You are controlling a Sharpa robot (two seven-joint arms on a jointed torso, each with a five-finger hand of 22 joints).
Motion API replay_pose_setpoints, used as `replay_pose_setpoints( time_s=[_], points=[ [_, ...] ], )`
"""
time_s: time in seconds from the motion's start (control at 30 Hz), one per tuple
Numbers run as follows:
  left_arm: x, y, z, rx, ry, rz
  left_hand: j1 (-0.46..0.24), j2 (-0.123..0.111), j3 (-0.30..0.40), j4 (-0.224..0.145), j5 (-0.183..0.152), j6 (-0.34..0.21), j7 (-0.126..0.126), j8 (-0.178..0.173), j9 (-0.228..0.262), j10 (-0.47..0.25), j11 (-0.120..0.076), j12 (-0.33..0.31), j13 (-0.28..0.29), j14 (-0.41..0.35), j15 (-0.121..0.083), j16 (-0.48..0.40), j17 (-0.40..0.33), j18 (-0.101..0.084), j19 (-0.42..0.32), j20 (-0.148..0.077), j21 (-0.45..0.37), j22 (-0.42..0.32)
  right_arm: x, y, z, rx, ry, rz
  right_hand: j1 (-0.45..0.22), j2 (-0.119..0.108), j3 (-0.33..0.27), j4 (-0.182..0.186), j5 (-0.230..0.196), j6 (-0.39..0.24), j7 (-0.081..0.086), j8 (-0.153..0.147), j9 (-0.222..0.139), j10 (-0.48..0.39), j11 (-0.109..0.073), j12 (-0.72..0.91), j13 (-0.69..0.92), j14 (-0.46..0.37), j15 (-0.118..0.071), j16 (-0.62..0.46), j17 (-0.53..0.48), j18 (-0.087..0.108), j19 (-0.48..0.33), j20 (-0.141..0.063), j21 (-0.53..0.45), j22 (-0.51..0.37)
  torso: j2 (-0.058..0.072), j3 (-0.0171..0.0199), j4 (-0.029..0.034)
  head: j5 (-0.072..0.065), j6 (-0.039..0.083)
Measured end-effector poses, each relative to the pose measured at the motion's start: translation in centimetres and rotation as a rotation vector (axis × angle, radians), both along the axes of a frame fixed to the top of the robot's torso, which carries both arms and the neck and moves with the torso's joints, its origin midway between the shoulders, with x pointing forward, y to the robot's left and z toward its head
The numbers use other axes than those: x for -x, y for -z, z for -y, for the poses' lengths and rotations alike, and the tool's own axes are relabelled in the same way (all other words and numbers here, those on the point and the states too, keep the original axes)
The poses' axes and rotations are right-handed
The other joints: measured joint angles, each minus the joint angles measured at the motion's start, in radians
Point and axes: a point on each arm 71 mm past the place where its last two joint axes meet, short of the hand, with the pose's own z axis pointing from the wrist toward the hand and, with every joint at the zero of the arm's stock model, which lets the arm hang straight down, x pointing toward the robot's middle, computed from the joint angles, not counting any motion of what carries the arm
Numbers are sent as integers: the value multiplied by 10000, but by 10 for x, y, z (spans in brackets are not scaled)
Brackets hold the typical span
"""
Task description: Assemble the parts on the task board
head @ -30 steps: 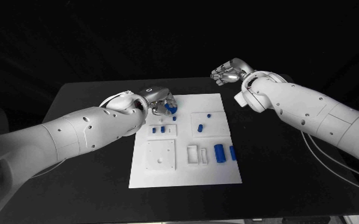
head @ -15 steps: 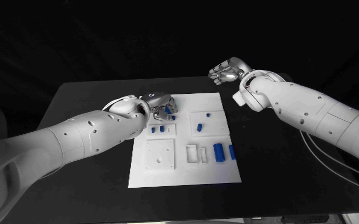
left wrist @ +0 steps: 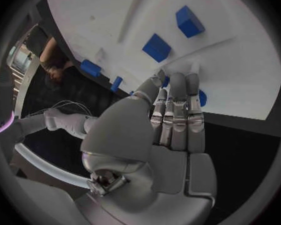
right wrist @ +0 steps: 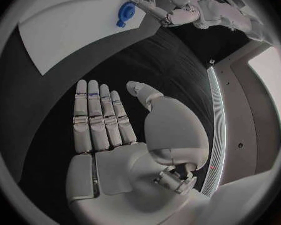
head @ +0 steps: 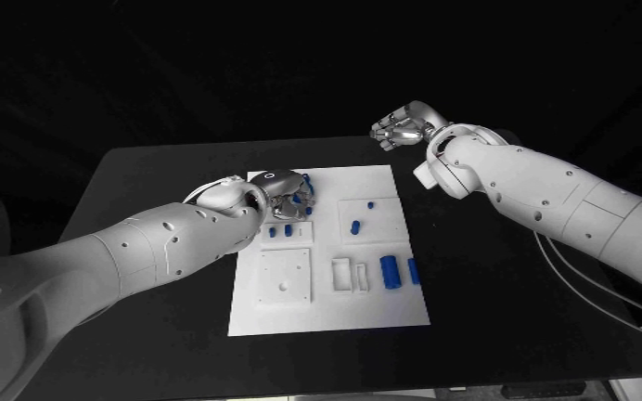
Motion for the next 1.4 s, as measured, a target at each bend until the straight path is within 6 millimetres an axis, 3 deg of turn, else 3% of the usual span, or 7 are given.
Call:
replay_pose_setpoints(
  time_s=[0.13,0.23,0.57,0.73,1.4],
  points=[
    [-1,1,0,-4,-20,7,0,0,45,117,5,-132,-18,0,-11,-9,-11,-5,1,59,-17,347,67,0,139,-6,199,-2,0,0,0,-2,-3,1,0,0,0,0,0,-1,0,0,0,0,0,0,0,0,0,0,0,1,0,0,0,0,1,4,0,-29,8],
    [-1,2,0,8,-8,10,0,0,81,174,39,-203,12,0,-11,-8,-13,-30,0,59,-17,625,131,156,139,-6,376,-2,0,0,0,-5,-8,1,0,0,0,0,0,0,0,0,0,0,0,0,0,0,0,0,0,1,0,0,0,0,0,5,6,-58,12],
    [-2,3,4,39,27,9,-2,2,299,392,39,-288,-73,0,-10,124,-72,-61,-27,78,-36,1225,179,156,175,-41,790,-5,0,0,-3,-25,-47,-1,0,0,0,0,0,0,0,0,0,0,0,0,0,0,0,0,0,1,0,0,0,0,8,-3,17,-94,-3],
    [-3,4,3,10,-7,-4,-132,131,566,562,38,129,235,0,-10,562,-164,-87,-22,246,-60,1551,257,156,282,-76,1088,-19,0,0,-4,-30,-56,-1,0,0,0,0,0,0,0,0,0,0,0,0,0,0,0,0,0,1,0,0,0,0,8,-6,19,-110,-13],
    [-6,4,4,-58,-88,-225,-198,64,1119,985,-79,500,251,0,-9,976,-243,-87,-29,416,-88,1885,244,155,281,-76,1858,-3,0,0,-6,-48,-92,-1,0,0,0,0,0,0,0,0,0,0,0,0,0,0,0,0,0,0,1,-1,0,0,11,-10,20,-186,-62]
  ],
)
